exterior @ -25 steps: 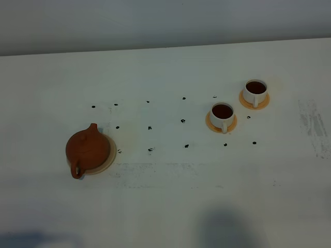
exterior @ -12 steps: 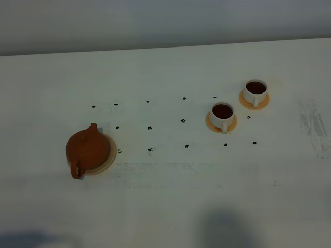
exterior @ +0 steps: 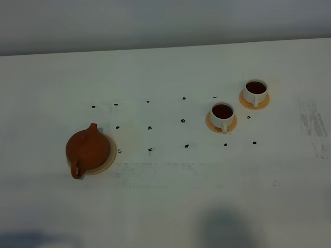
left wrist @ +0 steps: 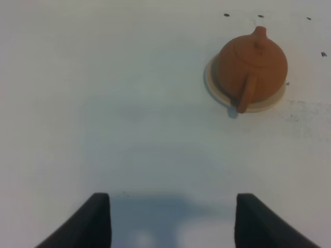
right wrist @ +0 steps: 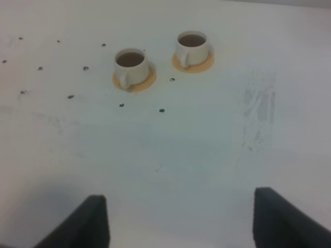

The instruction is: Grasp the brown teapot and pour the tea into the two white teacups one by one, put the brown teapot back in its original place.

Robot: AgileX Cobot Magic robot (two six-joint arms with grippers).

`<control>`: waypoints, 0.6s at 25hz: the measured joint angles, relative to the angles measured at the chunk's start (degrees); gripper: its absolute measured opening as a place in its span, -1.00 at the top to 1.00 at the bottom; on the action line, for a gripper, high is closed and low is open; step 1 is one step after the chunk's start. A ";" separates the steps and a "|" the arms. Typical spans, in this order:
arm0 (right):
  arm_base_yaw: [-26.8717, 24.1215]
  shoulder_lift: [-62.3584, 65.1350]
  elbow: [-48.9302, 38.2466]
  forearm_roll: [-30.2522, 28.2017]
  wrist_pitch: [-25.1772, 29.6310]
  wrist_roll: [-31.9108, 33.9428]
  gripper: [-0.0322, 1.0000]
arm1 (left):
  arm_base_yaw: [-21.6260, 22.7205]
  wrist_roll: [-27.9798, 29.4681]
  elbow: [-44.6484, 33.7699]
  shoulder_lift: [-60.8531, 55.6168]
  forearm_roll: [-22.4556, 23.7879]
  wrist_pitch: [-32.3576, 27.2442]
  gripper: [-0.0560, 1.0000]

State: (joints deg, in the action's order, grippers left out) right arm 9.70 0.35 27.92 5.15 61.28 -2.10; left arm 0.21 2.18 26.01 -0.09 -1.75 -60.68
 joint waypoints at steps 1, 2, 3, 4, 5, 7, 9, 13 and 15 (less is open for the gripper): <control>0.00 0.00 0.00 0.00 0.00 0.00 -0.21 | 0.00 0.00 0.00 0.00 0.00 0.00 -0.10; 0.00 0.00 0.00 0.00 0.00 0.00 -0.21 | 0.00 0.00 0.00 0.00 0.00 0.00 -0.10; 0.00 0.00 0.00 0.00 0.00 0.00 -0.21 | 0.00 0.00 0.00 0.00 0.00 0.00 -0.10; 0.00 0.00 0.00 0.00 0.00 -0.05 -0.21 | 0.00 0.00 0.00 0.00 0.00 0.00 -0.10; 0.00 0.00 0.00 -0.21 0.00 -0.11 -0.21 | 0.00 0.00 0.00 0.00 0.00 0.00 -0.10; 0.00 0.00 0.00 -0.54 0.00 -0.30 -0.21 | 0.00 0.00 0.00 0.00 0.00 0.00 -0.10; 0.00 0.00 0.00 -1.33 0.00 -0.36 -0.21 | 0.00 0.00 0.00 0.00 0.00 0.00 -0.10; -0.65 0.00 0.00 -2.73 0.00 -0.42 -0.21 | 0.00 0.00 0.00 0.00 0.00 0.00 -0.10; -2.08 0.00 0.00 -3.43 0.00 -0.42 -0.21 | 0.00 0.00 0.00 0.00 0.00 0.00 -0.10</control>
State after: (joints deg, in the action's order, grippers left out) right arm 7.62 0.35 27.92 1.71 61.28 -2.53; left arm 0.21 2.18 26.01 -0.09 -1.75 -60.68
